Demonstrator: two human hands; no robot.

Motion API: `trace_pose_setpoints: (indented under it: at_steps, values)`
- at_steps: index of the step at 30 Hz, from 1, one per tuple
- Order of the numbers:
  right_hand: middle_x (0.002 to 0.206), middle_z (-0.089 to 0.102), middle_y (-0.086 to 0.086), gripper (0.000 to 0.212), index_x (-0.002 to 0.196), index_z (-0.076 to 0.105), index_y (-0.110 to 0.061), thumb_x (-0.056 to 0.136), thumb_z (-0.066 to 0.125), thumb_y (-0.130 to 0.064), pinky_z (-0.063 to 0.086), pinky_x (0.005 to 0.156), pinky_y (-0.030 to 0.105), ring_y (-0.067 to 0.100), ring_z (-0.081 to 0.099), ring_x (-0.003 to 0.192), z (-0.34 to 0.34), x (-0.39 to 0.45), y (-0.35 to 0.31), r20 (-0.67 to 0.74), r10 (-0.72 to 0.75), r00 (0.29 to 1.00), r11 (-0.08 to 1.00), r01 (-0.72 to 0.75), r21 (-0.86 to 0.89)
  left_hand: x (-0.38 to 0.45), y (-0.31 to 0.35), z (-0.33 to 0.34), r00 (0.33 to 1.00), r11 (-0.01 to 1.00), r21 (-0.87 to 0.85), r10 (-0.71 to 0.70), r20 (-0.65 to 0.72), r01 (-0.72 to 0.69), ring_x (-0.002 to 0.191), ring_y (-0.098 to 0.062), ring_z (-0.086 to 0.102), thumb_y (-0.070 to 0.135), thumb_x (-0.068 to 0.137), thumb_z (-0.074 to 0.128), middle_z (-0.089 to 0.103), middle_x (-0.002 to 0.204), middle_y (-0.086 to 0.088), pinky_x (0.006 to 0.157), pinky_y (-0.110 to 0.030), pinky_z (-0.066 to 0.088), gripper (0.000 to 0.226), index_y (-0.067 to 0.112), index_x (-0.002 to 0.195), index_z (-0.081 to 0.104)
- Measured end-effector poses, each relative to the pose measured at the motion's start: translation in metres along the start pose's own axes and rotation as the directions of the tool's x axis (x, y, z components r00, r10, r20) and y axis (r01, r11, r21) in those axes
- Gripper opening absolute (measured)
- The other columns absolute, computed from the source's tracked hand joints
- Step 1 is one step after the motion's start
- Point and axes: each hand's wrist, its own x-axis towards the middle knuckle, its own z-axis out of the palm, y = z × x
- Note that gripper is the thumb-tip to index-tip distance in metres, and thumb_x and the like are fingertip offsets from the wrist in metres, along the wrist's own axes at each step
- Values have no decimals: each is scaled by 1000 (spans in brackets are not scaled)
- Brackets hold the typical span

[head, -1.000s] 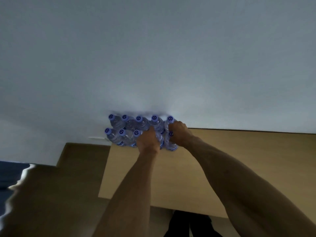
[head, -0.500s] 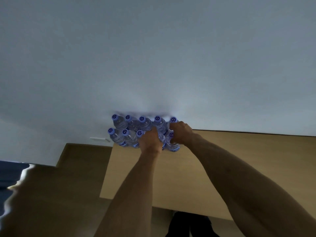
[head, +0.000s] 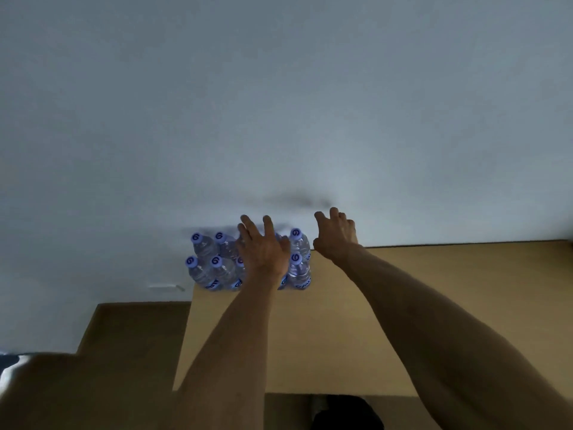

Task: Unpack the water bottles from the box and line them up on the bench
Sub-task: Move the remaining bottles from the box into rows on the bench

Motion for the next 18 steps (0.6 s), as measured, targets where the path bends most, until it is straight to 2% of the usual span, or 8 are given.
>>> trace_pose_setpoints:
  at_steps: [3,8,12,18]
  values:
    - [141,32,17,61,136,39,-20,81,64,-22,31,106,45,32,37,126,-7,-13,12,-74,9,997,998,-13,-65,-5,14,-2,999,999,18,38,1,-38,147,-42,7,55,99,32,0,160,-26,116,-53,18,67,22,154,14]
    - [150,19,21,70,139,32,-24,80,68,-32,24,110,49,36,28,134,-19,-42,53,-68,103,992,984,-112,-141,-22,41,-1,994,994,30,104,40,-105,143,-45,16,48,99,39,2,157,-29,112,-53,25,65,21,153,15]
    - [150,20,22,61,136,35,-22,82,63,-27,24,111,49,36,30,132,-37,-67,98,-93,209,974,968,-219,-123,-40,80,-6,977,986,9,164,135,-167,139,-43,25,37,99,45,-1,156,-29,107,-48,38,66,19,153,12]
    - [150,20,23,56,134,39,-20,82,57,-20,24,111,50,37,29,132,-56,-111,182,-150,334,931,940,-340,-18,-79,178,-6,931,926,120,345,119,-359,129,-36,37,33,94,52,9,154,-27,95,-43,42,68,19,149,16]
